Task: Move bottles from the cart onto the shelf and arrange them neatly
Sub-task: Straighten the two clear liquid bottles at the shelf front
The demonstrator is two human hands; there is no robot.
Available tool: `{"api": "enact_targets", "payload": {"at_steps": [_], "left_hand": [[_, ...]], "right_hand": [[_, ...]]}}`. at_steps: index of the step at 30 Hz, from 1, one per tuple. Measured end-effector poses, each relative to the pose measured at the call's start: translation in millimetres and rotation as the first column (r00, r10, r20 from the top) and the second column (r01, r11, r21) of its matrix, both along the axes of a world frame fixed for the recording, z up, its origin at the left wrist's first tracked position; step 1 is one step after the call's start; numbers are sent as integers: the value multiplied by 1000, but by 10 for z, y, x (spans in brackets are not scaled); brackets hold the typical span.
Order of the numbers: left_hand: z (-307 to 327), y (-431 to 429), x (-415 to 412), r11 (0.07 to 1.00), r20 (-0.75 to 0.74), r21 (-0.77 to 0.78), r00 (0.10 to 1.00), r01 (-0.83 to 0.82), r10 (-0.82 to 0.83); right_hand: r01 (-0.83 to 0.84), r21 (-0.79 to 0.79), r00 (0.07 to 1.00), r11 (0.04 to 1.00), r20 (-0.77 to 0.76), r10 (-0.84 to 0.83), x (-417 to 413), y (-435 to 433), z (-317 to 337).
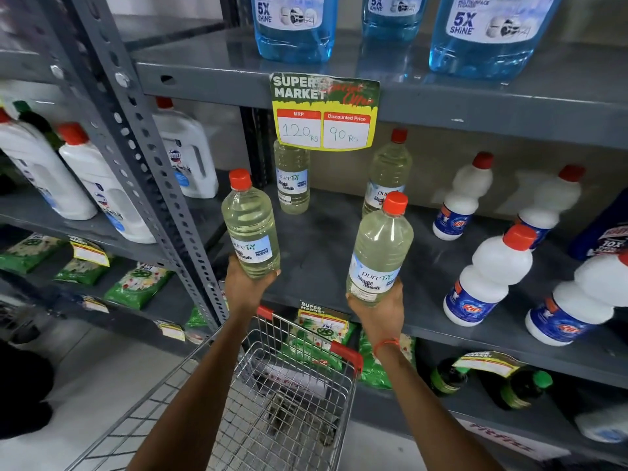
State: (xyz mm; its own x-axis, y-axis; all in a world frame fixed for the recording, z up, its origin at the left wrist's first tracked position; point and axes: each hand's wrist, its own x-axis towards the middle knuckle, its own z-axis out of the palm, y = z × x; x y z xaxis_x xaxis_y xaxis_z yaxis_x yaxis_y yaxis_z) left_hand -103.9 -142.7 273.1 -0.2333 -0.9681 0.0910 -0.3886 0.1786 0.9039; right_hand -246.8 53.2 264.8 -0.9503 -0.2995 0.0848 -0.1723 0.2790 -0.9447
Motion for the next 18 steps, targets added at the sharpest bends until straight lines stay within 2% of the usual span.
{"api": "enact_targets", "payload": {"at_steps": [18], "left_hand": [[42, 22, 7, 1000, 37, 30, 999, 3, -4]], "right_hand": [[-26, 31, 1000, 999, -7, 26, -33, 25, -15]]}}
